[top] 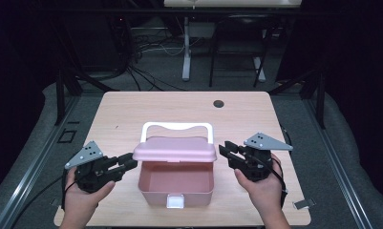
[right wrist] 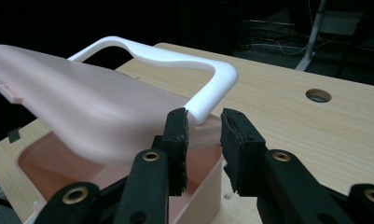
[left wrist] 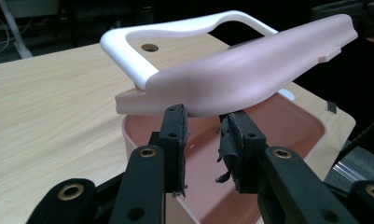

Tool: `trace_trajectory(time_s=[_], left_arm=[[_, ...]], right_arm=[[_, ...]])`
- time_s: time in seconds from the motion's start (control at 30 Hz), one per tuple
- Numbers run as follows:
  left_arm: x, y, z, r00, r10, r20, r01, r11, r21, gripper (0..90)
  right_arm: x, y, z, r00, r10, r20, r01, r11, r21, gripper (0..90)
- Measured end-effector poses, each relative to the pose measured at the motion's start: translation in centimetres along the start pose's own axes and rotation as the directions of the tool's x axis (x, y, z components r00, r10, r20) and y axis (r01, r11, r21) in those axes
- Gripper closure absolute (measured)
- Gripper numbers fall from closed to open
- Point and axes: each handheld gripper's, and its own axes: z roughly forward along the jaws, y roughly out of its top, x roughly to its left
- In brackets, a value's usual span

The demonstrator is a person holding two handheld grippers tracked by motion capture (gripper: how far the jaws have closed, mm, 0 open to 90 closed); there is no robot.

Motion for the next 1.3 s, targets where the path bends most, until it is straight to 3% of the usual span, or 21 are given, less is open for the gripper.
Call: trace_trajectory(time_s=[0.4, 0.6, 1.3], left_arm=[[0.5, 1.3, 0.2, 0.9999, -0.002, -0.014, 0.001, 0.9999, -0.016, 73.9], [0.8, 1.9, 0.4, 0.9999, -0.001, -0.015, 0.000, 0.9997, -0.025, 74.1], [1.7, 2.9, 1.1, 0.9996, -0.023, -0.014, 0.023, 0.9992, -0.034, 74.0]], right_arm=[[-0.2, -1.2, -0.8, 0.9998, 0.019, 0.004, -0.019, 1.000, -0.004, 71.5], [0.0, -2.1, -0.6, 0.9997, 0.024, 0.006, -0.024, 1.000, 0.020, 71.6], [1.7, -6.3, 2.6, 0.9999, -0.011, -0.006, 0.011, 0.987, 0.161, 68.1]])
